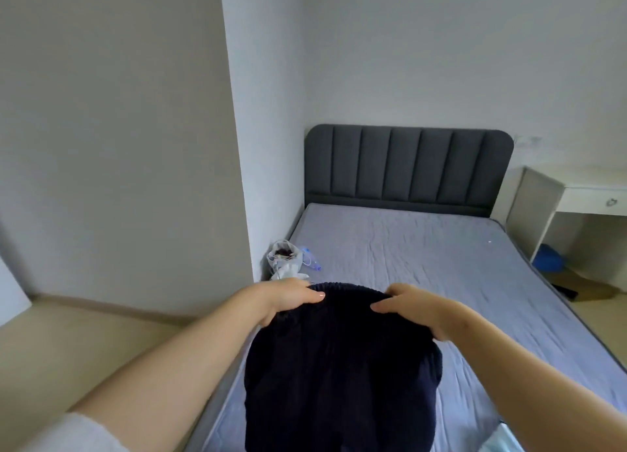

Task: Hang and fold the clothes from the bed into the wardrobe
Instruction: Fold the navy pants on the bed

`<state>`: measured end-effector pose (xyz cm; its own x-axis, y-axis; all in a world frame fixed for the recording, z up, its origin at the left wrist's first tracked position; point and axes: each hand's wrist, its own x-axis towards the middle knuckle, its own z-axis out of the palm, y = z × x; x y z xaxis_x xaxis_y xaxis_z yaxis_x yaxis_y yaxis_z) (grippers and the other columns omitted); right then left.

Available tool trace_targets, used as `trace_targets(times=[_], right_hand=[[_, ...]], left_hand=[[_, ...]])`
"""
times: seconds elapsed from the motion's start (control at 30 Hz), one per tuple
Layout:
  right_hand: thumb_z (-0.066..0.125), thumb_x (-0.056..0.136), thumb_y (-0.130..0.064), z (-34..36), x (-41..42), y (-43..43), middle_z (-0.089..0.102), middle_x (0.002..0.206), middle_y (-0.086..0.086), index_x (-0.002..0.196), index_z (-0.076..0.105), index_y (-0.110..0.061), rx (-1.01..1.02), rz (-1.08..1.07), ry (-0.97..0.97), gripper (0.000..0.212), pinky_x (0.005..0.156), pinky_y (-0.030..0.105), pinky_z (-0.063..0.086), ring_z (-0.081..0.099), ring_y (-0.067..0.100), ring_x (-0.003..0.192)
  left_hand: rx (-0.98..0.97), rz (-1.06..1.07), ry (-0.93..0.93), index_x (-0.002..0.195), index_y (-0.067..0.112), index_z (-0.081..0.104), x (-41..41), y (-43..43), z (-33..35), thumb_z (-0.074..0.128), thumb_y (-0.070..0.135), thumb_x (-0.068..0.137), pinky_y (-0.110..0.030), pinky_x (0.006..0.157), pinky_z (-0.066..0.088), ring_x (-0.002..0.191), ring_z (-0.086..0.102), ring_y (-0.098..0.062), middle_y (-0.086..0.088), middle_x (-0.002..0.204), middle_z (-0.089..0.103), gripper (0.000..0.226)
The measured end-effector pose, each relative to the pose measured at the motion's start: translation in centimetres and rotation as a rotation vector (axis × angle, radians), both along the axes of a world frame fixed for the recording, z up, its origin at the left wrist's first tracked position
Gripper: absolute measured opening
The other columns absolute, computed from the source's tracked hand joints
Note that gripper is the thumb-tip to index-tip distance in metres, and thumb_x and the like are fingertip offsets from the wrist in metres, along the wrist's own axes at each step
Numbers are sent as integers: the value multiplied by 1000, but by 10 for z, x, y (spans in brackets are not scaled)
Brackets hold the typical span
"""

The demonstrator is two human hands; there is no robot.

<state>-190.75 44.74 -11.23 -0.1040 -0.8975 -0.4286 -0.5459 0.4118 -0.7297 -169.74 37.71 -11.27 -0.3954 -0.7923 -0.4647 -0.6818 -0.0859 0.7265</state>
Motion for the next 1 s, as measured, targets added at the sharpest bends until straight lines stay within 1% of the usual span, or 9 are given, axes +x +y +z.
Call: trace_targets(times=[0.1,0.2,0.4,0.6,0.7,0.8,0.87,0.93,1.0], right_hand=[[60,87,-25,-22,2,8,59,93,10,98,50,-11,-24,-146,-85,21,54,27,50,60,21,74],[57,88,-20,-33,5,16,57,88,12,93,46,-10,-63,-283,-233,16,50,28,47,58,24,69],[55,89,-17,-33,13,34,52,84,12,85,40,-10,-129,-383,-446,17,56,32,42,56,26,71],[51,93,-18,-23,20,49,55,83,11,91,43,-8,-203,-422,-609,13,38,22,43,59,21,63],[51,94,-22,-15,17,53,64,88,14,105,50,-3,-220,-441,-738,22,47,29,53,65,24,69],[48,95,-28,-4,14,57,67,64,13,88,59,-2,-200,-455,-951,29,46,29,53,67,25,58],[47,96,-25,-2,14,59,59,56,12,74,54,-4,-209,-474,-999,31,44,28,51,62,24,52],[45,95,-14,0,17,60,56,49,10,72,53,-3,-222,-441,-1055,27,43,27,50,59,21,44],[43,93,-3,1,18,59,57,50,10,80,53,-2,-253,-399,-1076,17,47,29,54,61,22,46]], left_hand=[[-137,142,6,141,19,30,-25,15,-28,48,35,94,-29,93,35,116,44,-20,-5,139,40,53],[-301,252,10,114,18,38,-50,34,-35,45,39,92,-30,69,40,81,49,-14,-1,103,50,31],[-346,301,166,93,13,46,-73,60,-36,55,33,88,-26,55,35,69,48,-14,1,82,50,23],[-32,428,666,93,2,63,-67,76,-16,61,15,85,-39,81,50,91,63,-31,-20,98,65,15],[10,261,821,115,3,57,-63,86,-10,62,25,75,-38,94,47,104,61,-27,-16,114,62,46],[-99,-18,766,126,20,48,-56,95,-7,70,23,66,-29,94,49,107,62,-13,2,116,65,64],[-266,-190,541,130,28,41,-54,97,-6,78,18,62,-27,95,48,107,60,-6,13,114,63,78],[-453,-185,333,134,31,34,-52,91,-6,80,15,61,-29,95,47,108,57,-8,13,116,59,88],[-555,-132,313,132,25,34,-48,82,-5,74,4,64,-14,89,44,102,55,-6,11,115,54,81]])
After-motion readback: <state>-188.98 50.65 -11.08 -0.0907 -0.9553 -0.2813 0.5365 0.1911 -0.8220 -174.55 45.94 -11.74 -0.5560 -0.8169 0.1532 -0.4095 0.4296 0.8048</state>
